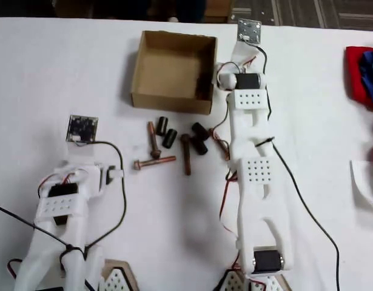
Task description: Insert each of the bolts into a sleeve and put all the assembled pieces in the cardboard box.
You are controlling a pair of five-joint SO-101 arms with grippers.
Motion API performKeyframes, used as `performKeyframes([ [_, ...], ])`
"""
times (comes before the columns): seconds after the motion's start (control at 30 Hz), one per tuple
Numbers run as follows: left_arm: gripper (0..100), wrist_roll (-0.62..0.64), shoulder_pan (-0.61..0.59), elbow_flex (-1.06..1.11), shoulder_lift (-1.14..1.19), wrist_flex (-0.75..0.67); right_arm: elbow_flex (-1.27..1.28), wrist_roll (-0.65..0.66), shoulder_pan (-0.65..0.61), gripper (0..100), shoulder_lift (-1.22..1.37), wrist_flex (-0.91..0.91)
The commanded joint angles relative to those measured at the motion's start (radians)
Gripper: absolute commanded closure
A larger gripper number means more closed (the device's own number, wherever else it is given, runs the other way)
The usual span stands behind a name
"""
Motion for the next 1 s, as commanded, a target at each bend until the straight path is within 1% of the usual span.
performKeyframes([
  [0.0, 72, -0.002, 0.008, -0.004, -0.005, -0.012, -0.066, 0.005, -0.027, 97.5, -0.027, 0.002],
  [0.1, 72, -0.002, 0.008, -0.004, -0.005, -0.012, -0.063, 0.005, 0.016, 97.5, -0.102, 0.065],
  [0.3, 72, -0.002, 0.008, -0.004, -0.005, -0.012, -0.061, 0.011, 0.087, 97.4, -0.311, 0.397],
  [0.43, 72, -0.002, 0.008, -0.004, -0.005, -0.012, -0.058, 0.124, 0.079, 94.1, -0.42, 0.595],
  [0.5, 72, -0.002, 0.008, -0.004, -0.005, -0.012, -0.026, 0.144, 0.059, 93.4, -0.463, 0.61],
  [0.57, 72, -0.002, 0.008, -0.004, -0.005, -0.012, 0.044, 0.196, 0.047, 93.3, -0.529, 0.61],
  [0.67, 72, -0.003, 0.008, -0.004, -0.005, -0.014, 0.279, 0.244, 0.001, 93.3, -0.69, 0.61],
  [0.83, 72, -0.003, 0.008, -0.004, -0.005, -0.014, 0.951, 0.249, -0.077, 93.3, -1.076, 0.604],
  [0.87, 72, -0.003, 0.008, -0.004, -0.005, -0.014, 1.073, 0.249, -0.087, 93.3, -1.139, 0.585],
  [0.97, 72, -0.003, 0.008, -0.004, -0.005, -0.014, 1.378, 0.249, -0.097, 93.2, -1.268, 0.443],
])
